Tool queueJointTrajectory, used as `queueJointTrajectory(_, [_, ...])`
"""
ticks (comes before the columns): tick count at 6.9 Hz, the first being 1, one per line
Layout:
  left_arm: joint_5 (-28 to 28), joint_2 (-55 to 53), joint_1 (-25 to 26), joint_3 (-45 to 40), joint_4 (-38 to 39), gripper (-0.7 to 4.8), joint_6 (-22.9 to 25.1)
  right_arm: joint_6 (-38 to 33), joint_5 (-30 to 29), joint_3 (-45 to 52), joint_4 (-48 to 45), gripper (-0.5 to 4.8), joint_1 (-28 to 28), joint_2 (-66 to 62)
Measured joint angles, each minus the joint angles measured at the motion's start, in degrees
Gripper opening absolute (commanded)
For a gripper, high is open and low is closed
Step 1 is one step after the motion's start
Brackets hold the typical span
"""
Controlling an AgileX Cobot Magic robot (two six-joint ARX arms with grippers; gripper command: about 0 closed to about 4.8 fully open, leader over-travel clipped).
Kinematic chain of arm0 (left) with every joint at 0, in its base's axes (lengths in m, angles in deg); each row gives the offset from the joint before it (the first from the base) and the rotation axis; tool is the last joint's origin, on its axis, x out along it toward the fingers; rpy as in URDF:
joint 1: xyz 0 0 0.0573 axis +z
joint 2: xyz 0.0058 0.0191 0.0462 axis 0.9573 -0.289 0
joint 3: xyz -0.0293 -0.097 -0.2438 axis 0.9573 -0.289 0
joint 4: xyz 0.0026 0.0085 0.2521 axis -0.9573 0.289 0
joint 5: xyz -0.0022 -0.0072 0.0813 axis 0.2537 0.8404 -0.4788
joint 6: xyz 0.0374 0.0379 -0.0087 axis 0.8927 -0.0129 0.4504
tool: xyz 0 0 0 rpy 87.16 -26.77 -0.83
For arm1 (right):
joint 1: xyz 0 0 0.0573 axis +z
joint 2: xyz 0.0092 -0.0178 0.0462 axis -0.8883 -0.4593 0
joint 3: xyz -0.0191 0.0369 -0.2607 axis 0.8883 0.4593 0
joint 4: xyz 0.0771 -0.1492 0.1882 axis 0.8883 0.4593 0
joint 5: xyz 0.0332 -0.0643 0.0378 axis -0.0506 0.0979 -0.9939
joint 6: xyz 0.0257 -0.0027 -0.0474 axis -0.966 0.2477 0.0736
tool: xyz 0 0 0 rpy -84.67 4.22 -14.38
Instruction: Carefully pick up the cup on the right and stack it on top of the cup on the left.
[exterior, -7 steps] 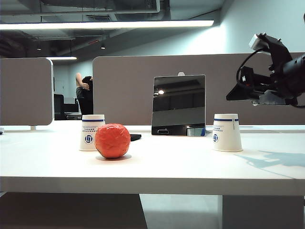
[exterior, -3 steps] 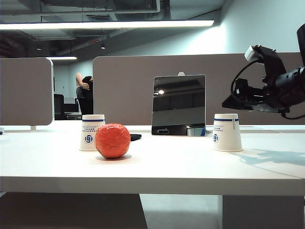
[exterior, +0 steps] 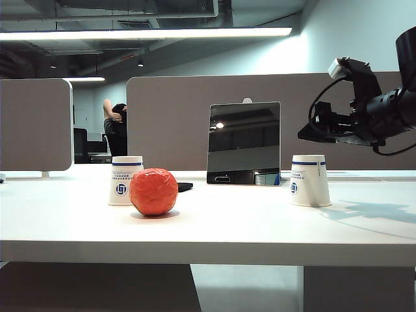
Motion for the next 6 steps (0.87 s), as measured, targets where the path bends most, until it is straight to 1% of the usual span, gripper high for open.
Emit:
queueJointTrajectory(1, [-0.2, 0.0, 0.0, 0.0, 0.1, -0.05, 0.0, 0.0, 0.0, -2.6, 1.0, 4.32, 1.9, -3.1])
queueJointTrajectory(2, [-1.0, 0.0, 0.0, 0.0, 0.2, -0.05, 0.0, 0.2, 2.4, -3.7, -0.7, 4.32, 2.8, -6.4])
queueJointTrajectory(6, [-1.0, 0.0, 0.0, 0.0, 0.2, -0.05, 0.0, 0.1, 4.6, -3.8, -2.4, 4.32, 2.8, -7.0])
